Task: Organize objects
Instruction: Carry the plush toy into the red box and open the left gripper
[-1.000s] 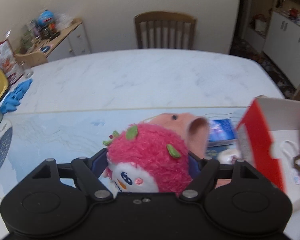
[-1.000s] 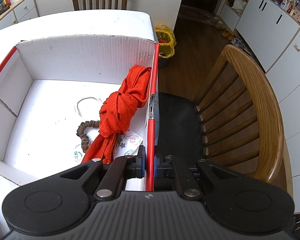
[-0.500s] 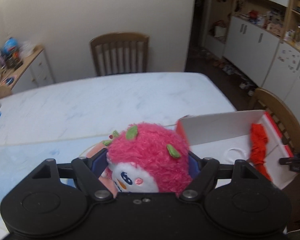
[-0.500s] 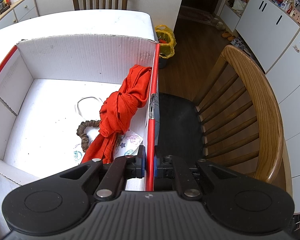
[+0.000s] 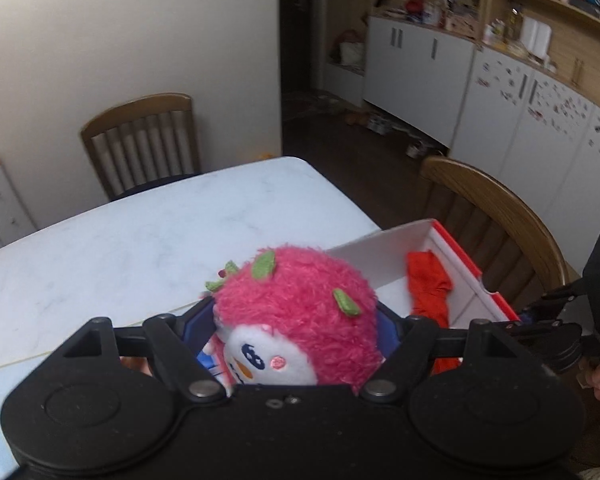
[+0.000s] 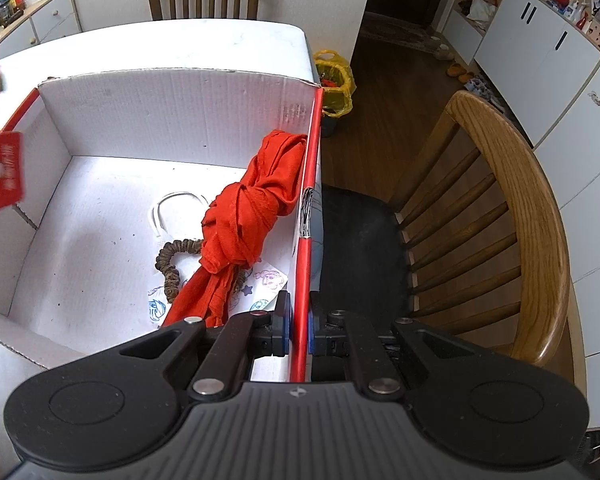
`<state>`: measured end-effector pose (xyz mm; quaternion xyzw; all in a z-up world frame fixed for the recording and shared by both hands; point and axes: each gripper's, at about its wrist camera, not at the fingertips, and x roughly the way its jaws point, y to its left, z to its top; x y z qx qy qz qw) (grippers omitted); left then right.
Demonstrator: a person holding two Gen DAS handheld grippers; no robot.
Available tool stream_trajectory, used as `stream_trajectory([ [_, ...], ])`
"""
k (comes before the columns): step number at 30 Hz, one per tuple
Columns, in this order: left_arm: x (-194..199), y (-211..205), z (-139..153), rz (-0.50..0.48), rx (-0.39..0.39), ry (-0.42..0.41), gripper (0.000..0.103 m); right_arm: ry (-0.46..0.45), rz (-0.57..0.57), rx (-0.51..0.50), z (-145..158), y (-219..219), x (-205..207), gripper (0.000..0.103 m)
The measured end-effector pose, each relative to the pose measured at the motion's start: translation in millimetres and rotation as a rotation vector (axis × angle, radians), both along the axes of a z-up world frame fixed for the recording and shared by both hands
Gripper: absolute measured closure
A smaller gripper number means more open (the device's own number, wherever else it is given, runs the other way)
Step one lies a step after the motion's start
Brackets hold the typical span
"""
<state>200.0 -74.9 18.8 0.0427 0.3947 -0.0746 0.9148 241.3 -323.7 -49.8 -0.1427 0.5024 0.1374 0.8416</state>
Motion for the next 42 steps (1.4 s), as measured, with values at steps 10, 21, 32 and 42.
stream_trajectory([
  [10, 38, -54, -44, -0.094, 0.072, 0.076, 0.026, 0.001, 0.002, 0.02, -2, -4, 0, 0.095],
  [21, 70, -81, -86, -0.122, 0.137, 0.159, 0.026, 0.007, 0.012, 0.044, -2, -10, -1, 0.096],
  [32, 85, -100, -111, -0.149, 0.17, 0.21, 0.026, 0.013, 0.034, 0.055, 0, -11, 0, 0.095],
  [42, 88, -100, -121, -0.147, 0.174, 0.226, 0.025, 0.015, 0.043, 0.055, 0, -11, 1, 0.095],
])
